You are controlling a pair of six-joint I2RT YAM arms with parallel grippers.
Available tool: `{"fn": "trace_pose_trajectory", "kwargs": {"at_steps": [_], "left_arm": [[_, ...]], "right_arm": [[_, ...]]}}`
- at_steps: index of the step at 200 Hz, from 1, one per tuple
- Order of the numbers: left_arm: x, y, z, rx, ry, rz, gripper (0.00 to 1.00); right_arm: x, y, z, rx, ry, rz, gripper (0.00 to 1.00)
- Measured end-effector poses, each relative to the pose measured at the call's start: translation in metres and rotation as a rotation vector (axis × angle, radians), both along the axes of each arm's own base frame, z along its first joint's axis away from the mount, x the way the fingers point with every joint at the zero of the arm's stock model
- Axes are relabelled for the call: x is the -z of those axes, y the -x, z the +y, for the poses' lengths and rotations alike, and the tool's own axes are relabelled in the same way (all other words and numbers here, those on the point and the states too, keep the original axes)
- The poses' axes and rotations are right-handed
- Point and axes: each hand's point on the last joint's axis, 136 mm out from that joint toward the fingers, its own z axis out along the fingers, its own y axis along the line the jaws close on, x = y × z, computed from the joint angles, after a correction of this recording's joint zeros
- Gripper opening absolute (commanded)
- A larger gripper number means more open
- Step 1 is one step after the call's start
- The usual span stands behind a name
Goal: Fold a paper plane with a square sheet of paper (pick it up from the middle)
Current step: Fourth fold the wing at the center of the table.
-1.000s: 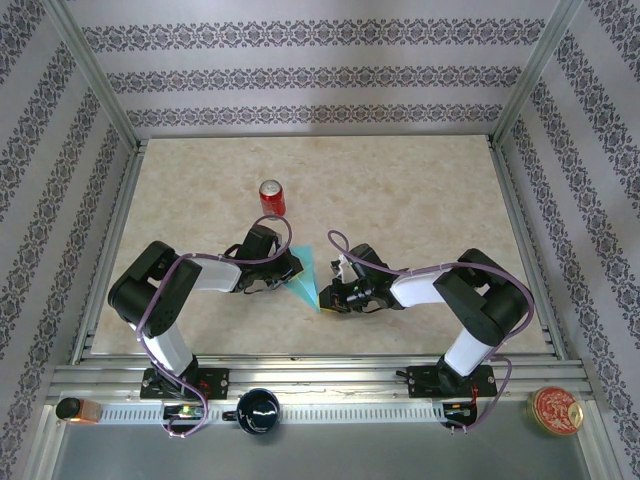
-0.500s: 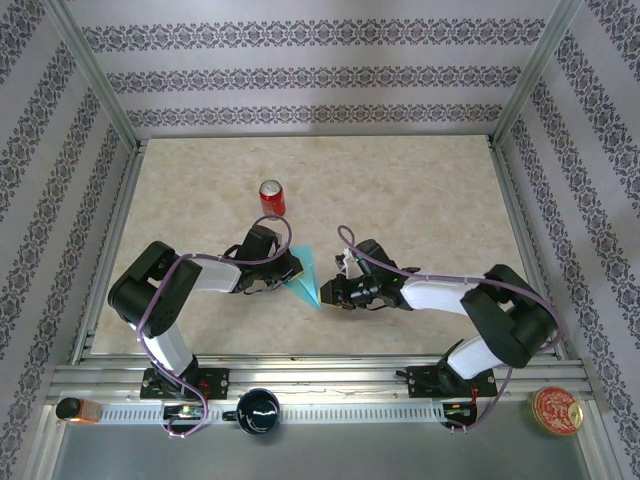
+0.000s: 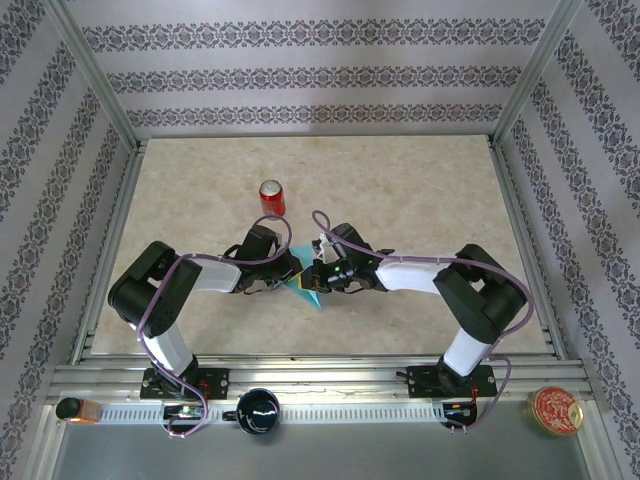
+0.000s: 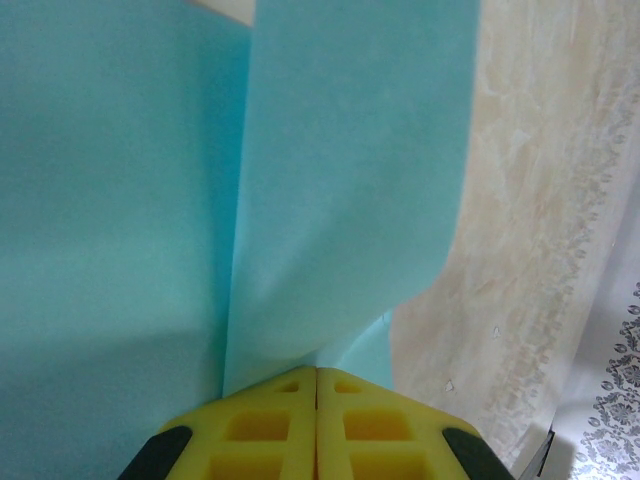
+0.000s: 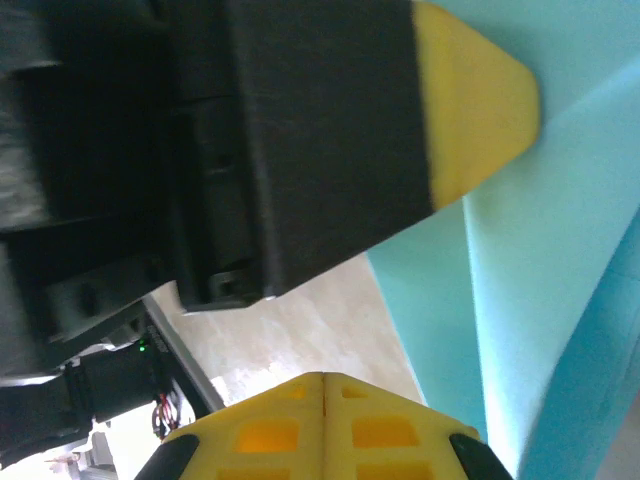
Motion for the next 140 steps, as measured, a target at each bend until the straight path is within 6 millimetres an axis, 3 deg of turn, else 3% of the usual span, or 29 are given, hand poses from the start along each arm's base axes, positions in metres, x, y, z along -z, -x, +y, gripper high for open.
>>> {"fn": "trace_pose_trajectory", "kwargs": {"at_steps": [51,140], "left_arm": [[0.0,-0.001,0.0,0.0,0.002,-0.003,0.08],[0.0,-0.001,0.0,0.0,0.003,-0.005,0.08]], "right_arm": [[0.027,0.002,-0.005,0.013,0.063,0.046,0.06],[0.04,0.011,-0.015,0.018,0.065,0.054,0.06]]}}
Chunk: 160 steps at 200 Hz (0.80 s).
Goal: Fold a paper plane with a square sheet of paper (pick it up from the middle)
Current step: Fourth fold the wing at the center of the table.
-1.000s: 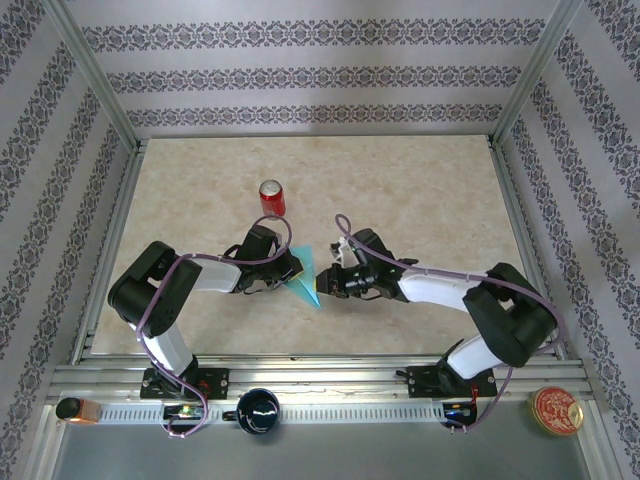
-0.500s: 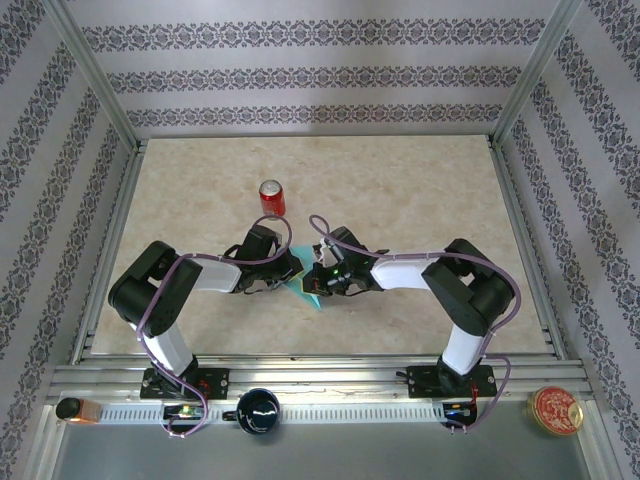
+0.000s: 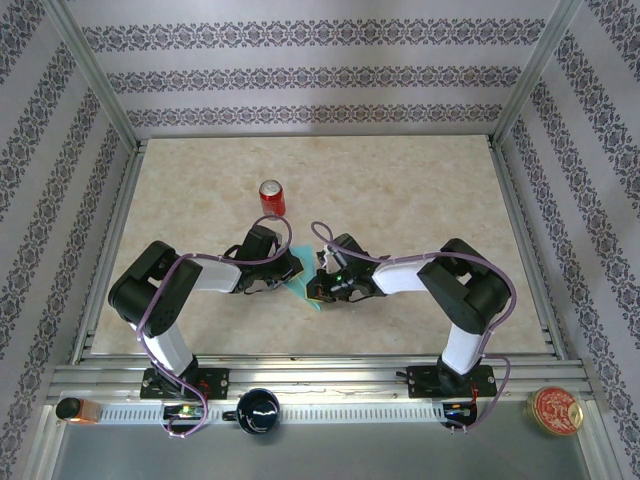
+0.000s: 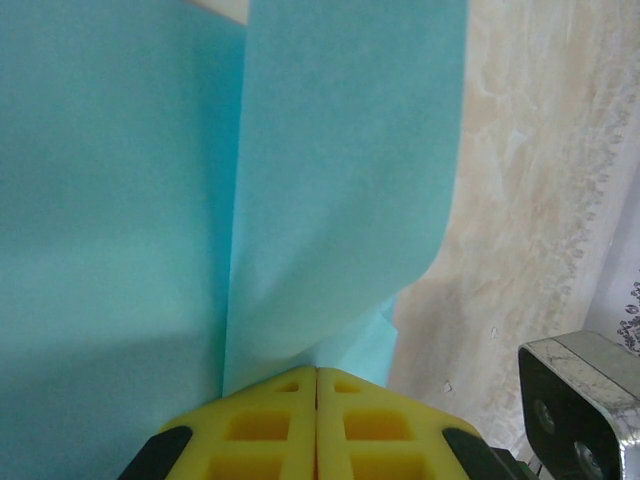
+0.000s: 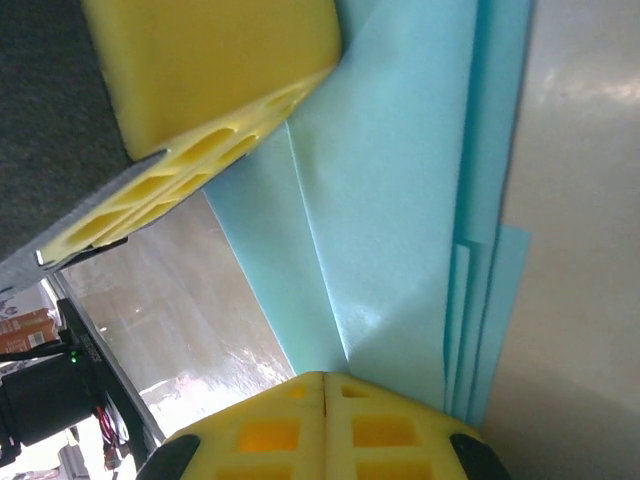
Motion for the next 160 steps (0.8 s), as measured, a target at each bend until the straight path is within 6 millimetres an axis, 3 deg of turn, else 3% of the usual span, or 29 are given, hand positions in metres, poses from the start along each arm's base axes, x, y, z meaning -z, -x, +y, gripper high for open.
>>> {"fn": "trace_pose_trajectory", "kwargs": {"at_steps": [160], "left_arm": [[0.0,0.003,-0.002,0.001,0.022,0.011,0.08]], "right_arm": [[0.002,0.041,-0.026,-0.014,0.029,-0.027,0.07]]}}
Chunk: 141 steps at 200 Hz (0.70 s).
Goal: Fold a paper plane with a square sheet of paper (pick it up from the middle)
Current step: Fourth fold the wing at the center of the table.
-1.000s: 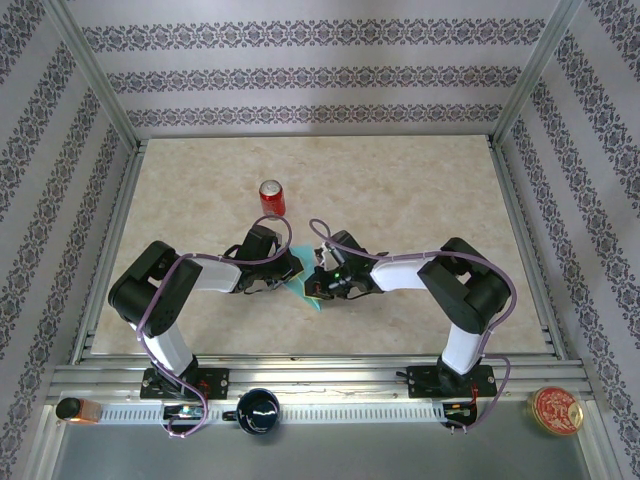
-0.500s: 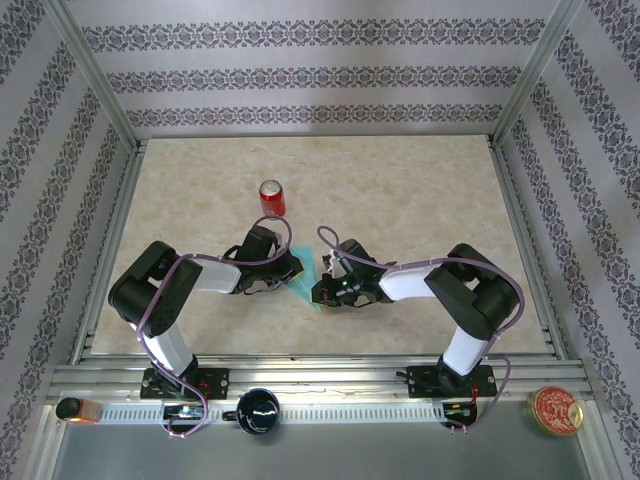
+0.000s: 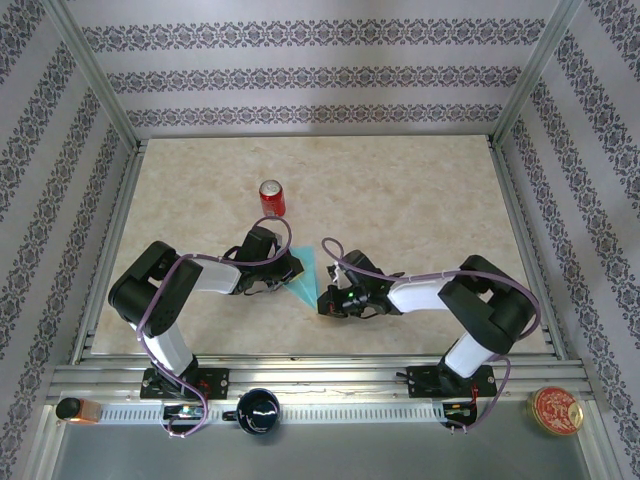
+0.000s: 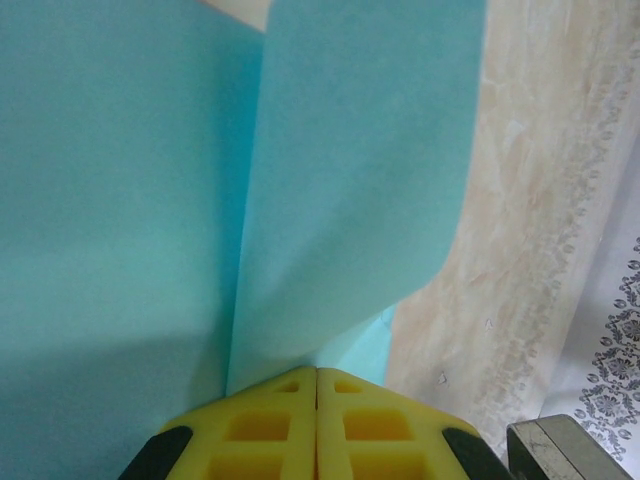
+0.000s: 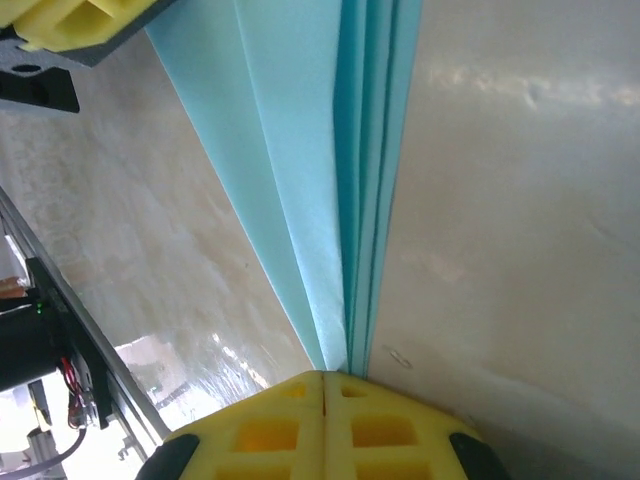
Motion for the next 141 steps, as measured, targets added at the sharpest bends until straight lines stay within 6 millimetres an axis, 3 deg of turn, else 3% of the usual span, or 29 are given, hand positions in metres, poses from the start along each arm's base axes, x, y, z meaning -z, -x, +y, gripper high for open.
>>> {"fn": "trace_pose_trajectory", "kwargs": {"at_steps": [31,51,72,91,141], "left_arm": [[0.0,0.0,0.0,-0.008,0.009,-0.003,0.07],[0.0,0.0,0.001,-0.019,0.018,-0.005,0.07],[0.0,0.0,0.002,-0.03,0.024,-0.008,0.05],[0.0,0.0,0.005,-0.058,0.029,-0.013,0.05],[0.0,0.003,0.016,-0.123,0.014,-0.016,0.05]], "right_arm": [[-0.003,0.012,-0.011,-0.026,0.041,0.017,0.07],[-0.021,0.012,-0.013,-0.038,0.031,-0.007,0.08],[-0.052,-0.005,-0.006,-0.021,-0.025,-0.073,0.08],[-0.067,-0.024,0.0,0.005,-0.056,-0.107,0.08],[-0.053,-0.048,0.026,0.026,-0.051,-0.045,0.07]]}}
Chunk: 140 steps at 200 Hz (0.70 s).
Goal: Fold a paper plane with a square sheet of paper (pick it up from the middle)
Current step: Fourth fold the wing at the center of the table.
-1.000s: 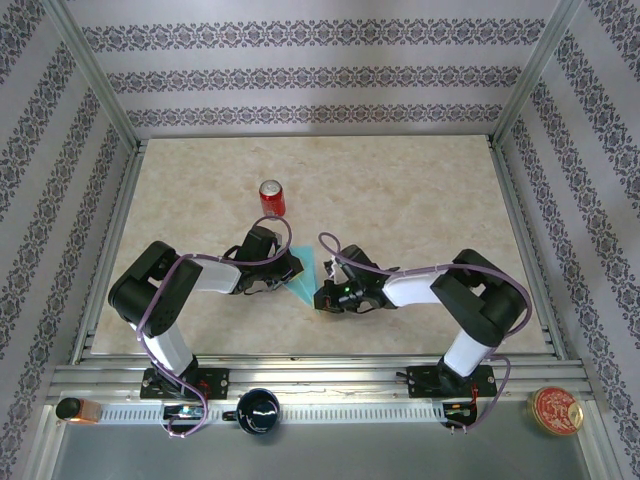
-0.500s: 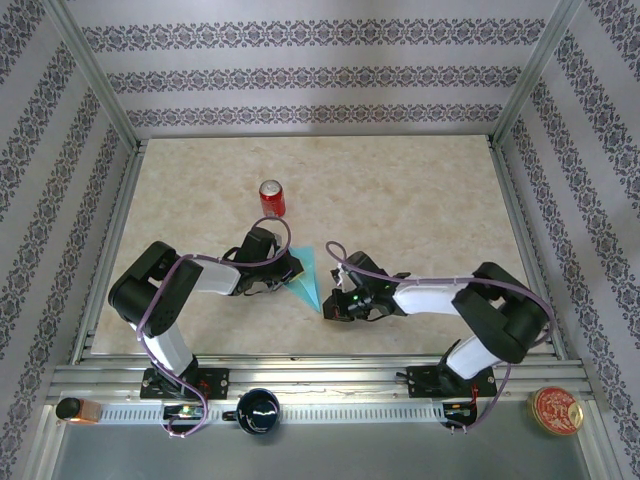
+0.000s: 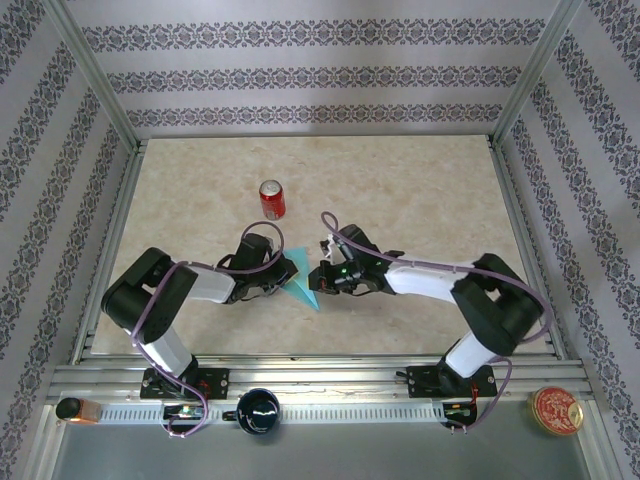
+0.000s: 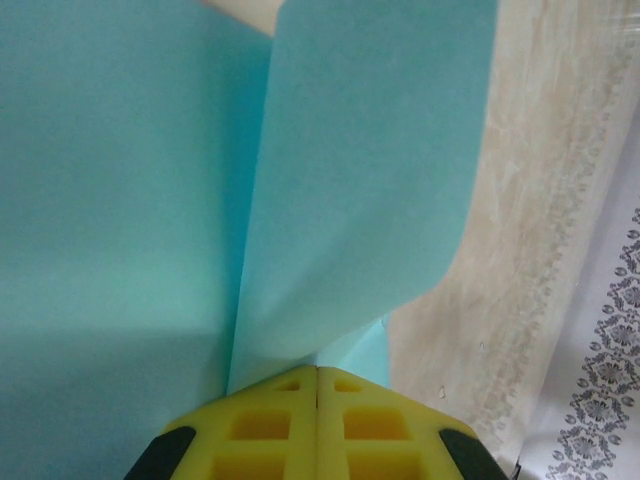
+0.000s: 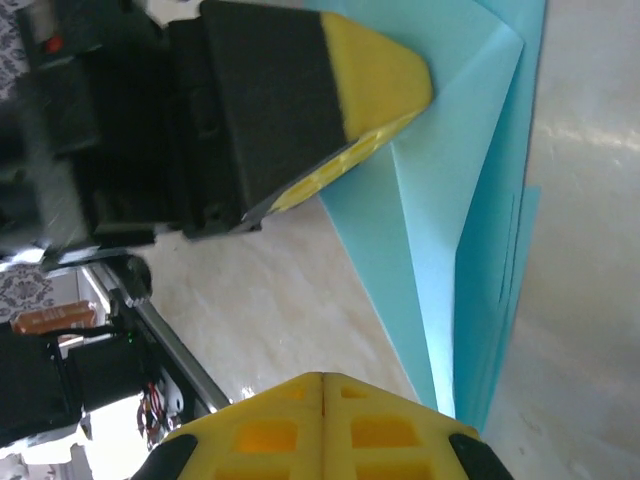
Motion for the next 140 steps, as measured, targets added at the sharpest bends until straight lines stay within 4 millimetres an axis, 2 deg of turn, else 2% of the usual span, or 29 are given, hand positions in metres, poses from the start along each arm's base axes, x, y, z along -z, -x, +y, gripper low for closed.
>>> {"fn": "trace_pose_trajectory", "kwargs": {"at_steps": [40,78,116,140], "left_arm": [[0.0,0.001,0.001,-0.021,-0.006,0.0,0.05],[0.0,0.001,0.001,-0.032,-0.004,0.005,0.05],[0.0,0.001,0.001,-0.038,-0.008,0.002,0.05],[0.0,0.001,0.001,-0.038,-0.008,0.002,0.06]], "right_arm": [[0.011,-0.013,0.013,0.011,0.016,0.033,0.05],[0.013,-0.019,0.026,0.003,0.015,0.037,0.05],[0.033,-0.019,0.023,0.013,0.055,0.065,0.05],[0.05,-0.016,0.013,0.028,0.097,0.079,0.05]]}}
